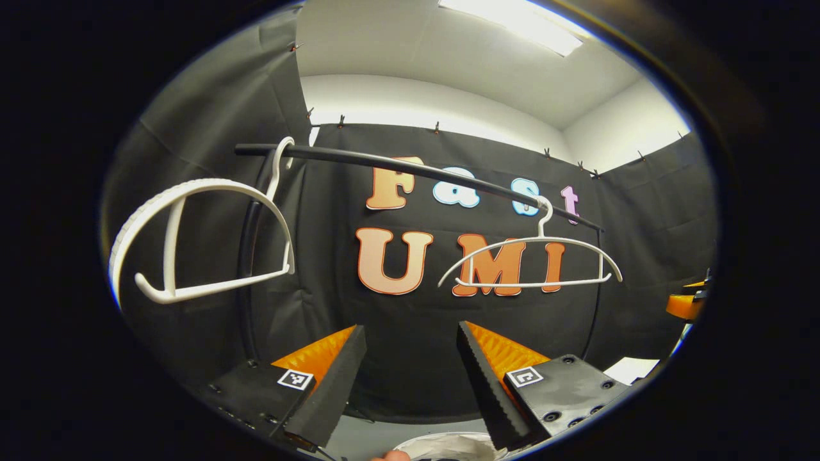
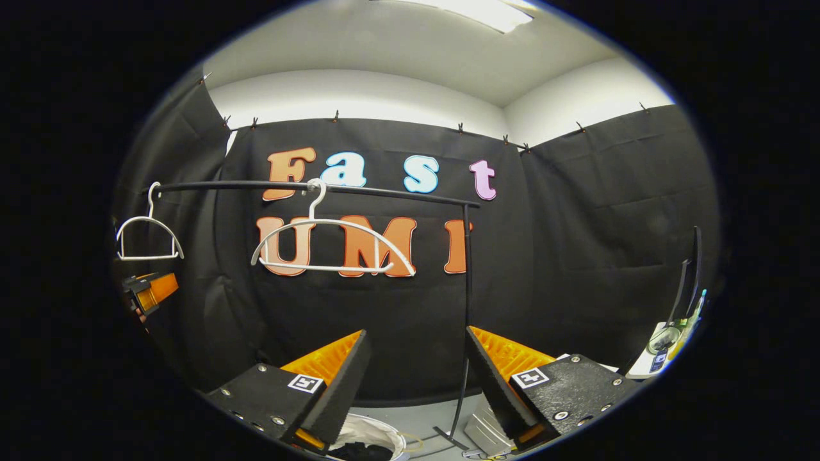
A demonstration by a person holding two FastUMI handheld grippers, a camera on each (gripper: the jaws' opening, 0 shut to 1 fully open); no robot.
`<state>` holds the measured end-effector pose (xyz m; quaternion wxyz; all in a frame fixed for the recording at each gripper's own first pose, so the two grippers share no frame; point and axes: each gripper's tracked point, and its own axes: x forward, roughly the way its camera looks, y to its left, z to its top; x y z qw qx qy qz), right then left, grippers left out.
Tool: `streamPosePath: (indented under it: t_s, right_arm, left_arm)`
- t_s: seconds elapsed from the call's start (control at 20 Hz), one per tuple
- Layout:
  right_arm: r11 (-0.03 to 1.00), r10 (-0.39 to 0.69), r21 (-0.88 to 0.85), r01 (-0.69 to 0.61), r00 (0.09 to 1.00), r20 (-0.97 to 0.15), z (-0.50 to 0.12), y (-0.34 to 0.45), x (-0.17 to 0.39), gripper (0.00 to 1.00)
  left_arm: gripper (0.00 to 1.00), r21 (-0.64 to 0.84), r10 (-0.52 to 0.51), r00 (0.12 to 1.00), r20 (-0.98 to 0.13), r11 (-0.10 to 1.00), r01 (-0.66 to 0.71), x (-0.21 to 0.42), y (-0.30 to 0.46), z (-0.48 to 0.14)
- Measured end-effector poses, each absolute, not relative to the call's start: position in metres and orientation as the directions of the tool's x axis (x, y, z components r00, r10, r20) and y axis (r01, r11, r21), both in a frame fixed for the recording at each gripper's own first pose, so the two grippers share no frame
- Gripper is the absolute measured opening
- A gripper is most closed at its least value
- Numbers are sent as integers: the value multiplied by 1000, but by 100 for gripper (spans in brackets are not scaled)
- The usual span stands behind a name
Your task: Grasp the clothes on the hanger with both hands and then place them into the laundry hamper below.
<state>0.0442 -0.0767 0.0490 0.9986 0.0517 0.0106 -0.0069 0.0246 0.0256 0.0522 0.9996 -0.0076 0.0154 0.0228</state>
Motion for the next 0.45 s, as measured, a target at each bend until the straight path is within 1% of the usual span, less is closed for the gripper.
streamPosePath:
  t_s: [0.4,0.45]
  right_arm:
    - [994,-18,112,21,1000,-21,49,-79,41,91]
    - [994,-21,111,23,1000,-19,49,-79,42,83]
  left_arm:
    - [94,-16,38,999,-34,999,-39,28,22,49]
    - [94,-13,40,999,-30,999,-41,29,23,50]
